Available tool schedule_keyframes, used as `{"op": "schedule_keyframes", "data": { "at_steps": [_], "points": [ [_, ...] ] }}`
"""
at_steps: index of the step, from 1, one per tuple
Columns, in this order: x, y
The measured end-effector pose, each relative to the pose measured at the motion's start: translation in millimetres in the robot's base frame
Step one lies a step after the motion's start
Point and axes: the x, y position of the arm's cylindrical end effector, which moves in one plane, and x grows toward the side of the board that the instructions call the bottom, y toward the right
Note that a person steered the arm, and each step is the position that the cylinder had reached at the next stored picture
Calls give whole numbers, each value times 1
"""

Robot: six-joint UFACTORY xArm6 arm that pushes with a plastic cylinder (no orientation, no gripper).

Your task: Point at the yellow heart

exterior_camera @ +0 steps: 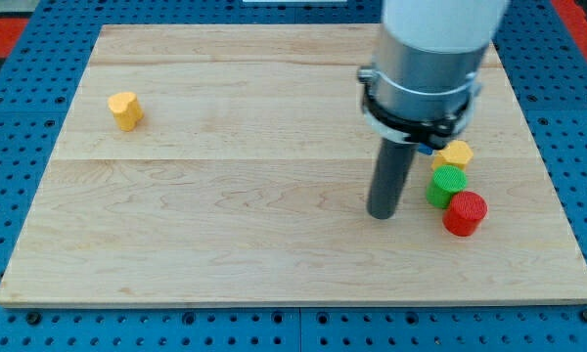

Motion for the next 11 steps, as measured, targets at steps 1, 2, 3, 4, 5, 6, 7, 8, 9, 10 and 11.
{"op": "schedule_keyframes", "data": {
  "at_steps": [1,2,3,4,5,6,7,8,9,10,11],
  "points": [
    [-33,-10],
    [-65,-28],
    [-99,-59],
    [-132,-89],
    [-165,-115],
    [-192,-146],
    [-208,-204],
    [-218,-261],
    [-219,-317],
    [-212,-342],
    [-200,-343]
  ]
}}
